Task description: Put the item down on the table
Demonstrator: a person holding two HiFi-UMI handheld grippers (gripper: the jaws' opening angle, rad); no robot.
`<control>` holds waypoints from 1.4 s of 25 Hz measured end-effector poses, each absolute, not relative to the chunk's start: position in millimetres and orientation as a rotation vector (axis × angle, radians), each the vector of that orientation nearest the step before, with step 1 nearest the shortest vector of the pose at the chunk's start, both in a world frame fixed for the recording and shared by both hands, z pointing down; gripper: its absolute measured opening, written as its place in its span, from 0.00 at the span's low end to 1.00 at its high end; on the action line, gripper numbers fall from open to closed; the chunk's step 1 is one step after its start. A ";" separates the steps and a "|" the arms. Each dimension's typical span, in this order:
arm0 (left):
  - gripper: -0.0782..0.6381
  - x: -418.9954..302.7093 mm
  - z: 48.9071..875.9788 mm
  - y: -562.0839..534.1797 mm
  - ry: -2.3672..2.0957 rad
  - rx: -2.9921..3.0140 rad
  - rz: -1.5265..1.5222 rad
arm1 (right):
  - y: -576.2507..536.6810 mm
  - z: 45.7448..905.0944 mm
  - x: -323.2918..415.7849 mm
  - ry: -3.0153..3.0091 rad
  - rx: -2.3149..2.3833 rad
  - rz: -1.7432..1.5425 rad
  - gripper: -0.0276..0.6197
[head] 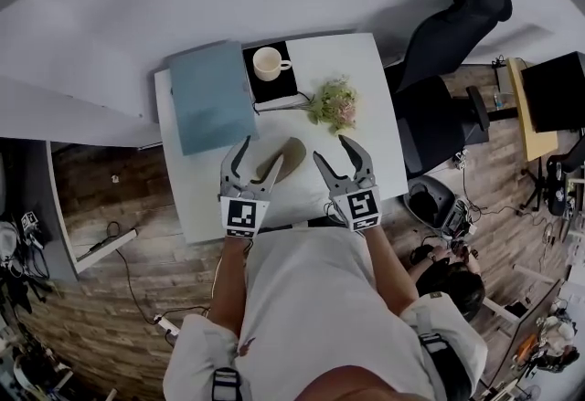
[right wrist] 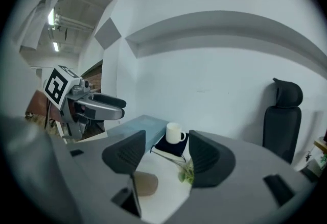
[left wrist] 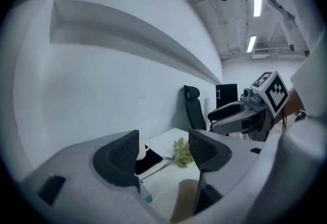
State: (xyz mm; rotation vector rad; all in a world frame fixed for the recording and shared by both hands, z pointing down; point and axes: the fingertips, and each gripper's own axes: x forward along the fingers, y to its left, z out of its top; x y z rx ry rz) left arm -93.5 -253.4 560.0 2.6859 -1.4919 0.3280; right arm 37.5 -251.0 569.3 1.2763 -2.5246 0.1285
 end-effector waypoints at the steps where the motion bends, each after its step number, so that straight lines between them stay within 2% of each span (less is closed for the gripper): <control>1: 0.55 -96.6 546.5 -255.4 -1.522 2.695 0.291 | -253.5 558.2 36.4 -2.543 1.295 0.110 0.46; 9: 0.57 -115.9 461.8 -262.9 -1.697 2.686 0.107 | -264.7 470.2 25.6 -2.656 1.366 -0.021 0.46; 15: 0.57 -127.5 433.5 -260.3 -1.773 2.737 0.134 | -266.8 427.9 17.8 -2.702 1.361 -0.133 0.46; 35: 0.58 -143.1 430.8 -249.5 -1.837 2.674 0.134 | -260.9 433.8 16.2 -2.688 1.366 -0.112 0.46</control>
